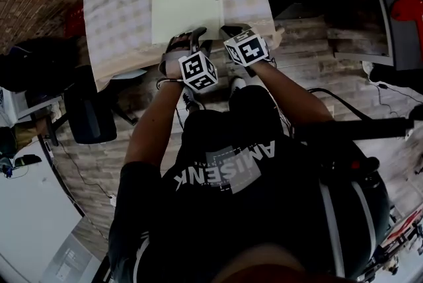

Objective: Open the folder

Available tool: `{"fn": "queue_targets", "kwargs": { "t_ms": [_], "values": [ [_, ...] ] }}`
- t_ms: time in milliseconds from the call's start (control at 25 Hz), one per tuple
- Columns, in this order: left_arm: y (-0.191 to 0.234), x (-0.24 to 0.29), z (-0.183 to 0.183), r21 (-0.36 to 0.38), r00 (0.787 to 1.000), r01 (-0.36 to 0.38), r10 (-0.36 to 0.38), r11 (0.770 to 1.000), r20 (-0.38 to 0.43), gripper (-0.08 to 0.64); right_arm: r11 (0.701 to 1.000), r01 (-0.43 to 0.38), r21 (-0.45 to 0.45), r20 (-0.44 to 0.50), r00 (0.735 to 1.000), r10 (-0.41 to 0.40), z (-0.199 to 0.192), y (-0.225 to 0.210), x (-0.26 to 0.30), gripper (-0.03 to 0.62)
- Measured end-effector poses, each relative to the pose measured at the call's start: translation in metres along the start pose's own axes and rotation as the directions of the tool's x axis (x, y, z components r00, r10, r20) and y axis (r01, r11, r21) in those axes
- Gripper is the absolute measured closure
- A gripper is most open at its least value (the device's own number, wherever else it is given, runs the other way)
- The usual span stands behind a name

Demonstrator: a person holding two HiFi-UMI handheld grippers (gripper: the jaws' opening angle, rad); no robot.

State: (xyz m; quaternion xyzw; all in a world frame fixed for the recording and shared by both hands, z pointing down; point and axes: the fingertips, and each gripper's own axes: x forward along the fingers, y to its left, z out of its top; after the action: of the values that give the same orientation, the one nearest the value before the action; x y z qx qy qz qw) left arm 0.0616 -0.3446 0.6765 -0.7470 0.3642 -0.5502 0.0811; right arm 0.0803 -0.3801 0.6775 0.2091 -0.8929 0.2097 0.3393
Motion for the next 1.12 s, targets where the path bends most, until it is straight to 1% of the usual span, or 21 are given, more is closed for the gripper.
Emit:
{"fn": "queue_targets", "kwargs": {
  "t_ms": [80,200,360,400,440,520,680,800,840,880,920,1000,1040,1080,1120],
  "values": [
    [0.004,-0.005,0.001,-0.004,1.000,-0.009,0.009,1.000,0.017,0.380,1.000,0.003,0.003,0.002,1.000,-0.003,0.001,0.000,0.000,0.548],
    [0.011,-0.013,0.002,-0.039,0.999,-0.026,0.027,0.999,0.046,0.380,1.000,0.010,0.007,-0.001,1.000,-0.010,0.001,0.001,0.001,0.548],
    [0.016,-0.023,0.004,-0.073,0.996,-0.043,0.049,0.996,0.071,0.387,0.999,0.009,0.035,0.004,1.000,-0.009,-0.002,0.001,0.000,0.548],
    [0.021,-0.026,0.004,-0.077,0.995,-0.065,0.071,0.995,0.074,0.404,0.999,0.010,0.040,0.008,1.000,-0.010,-0.001,0.001,0.000,0.548],
    [0.027,-0.031,0.004,-0.078,0.992,-0.095,0.101,0.992,0.077,0.476,0.999,0.013,0.042,0.010,1.000,-0.013,-0.001,0.001,0.000,0.548],
    [0.039,-0.039,0.003,-0.086,0.987,-0.133,0.140,0.987,0.079,0.476,0.999,0.023,0.039,0.008,1.000,-0.023,0.000,0.002,0.000,0.548],
    [0.054,-0.062,0.001,-0.149,0.980,-0.140,0.158,0.979,0.121,0.476,0.998,0.049,0.036,-0.001,0.999,-0.049,0.000,0.003,-0.001,0.548],
    [0.066,-0.086,-0.007,-0.176,0.966,-0.193,0.218,0.965,0.141,0.476,0.996,0.079,0.041,-0.014,0.997,-0.078,-0.001,0.002,-0.001,0.548],
    [0.072,-0.096,-0.011,-0.206,0.959,-0.210,0.242,0.956,0.145,0.476,0.995,0.092,0.047,-0.021,0.996,-0.091,-0.001,0.001,-0.002,0.548],
    [0.080,-0.107,-0.015,-0.257,0.952,-0.224,0.267,0.940,0.148,0.476,0.993,0.103,0.053,-0.027,0.994,-0.102,-0.001,0.000,-0.002,0.548],
    [0.088,-0.118,-0.020,-0.322,0.944,-0.231,0.291,0.918,0.153,0.476,0.992,0.112,0.059,-0.032,0.993,-0.110,-0.001,-0.001,-0.003,0.548],
    [0.099,-0.134,-0.036,-0.464,0.931,-0.217,0.325,0.859,0.167,0.476,0.989,0.126,0.071,-0.040,0.992,-0.124,-0.002,0.000,-0.003,0.548],
    [0.102,-0.139,-0.045,-0.517,0.927,-0.203,0.333,0.832,0.171,0.476,0.988,0.134,0.078,-0.043,0.990,-0.131,-0.003,0.000,-0.003,0.548],
    [0.104,-0.142,-0.056,-0.547,0.926,-0.192,0.335,0.815,0.174,0.476,0.986,0.143,0.083,-0.046,0.989,-0.140,-0.002,0.001,-0.003,0.548],
    [0.106,-0.144,-0.066,-0.557,0.926,-0.186,0.334,0.810,0.177,0.474,0.984,0.153,0.086,-0.048,0.988,-0.149,-0.002,0.002,-0.002,0.548]
  ]
}}
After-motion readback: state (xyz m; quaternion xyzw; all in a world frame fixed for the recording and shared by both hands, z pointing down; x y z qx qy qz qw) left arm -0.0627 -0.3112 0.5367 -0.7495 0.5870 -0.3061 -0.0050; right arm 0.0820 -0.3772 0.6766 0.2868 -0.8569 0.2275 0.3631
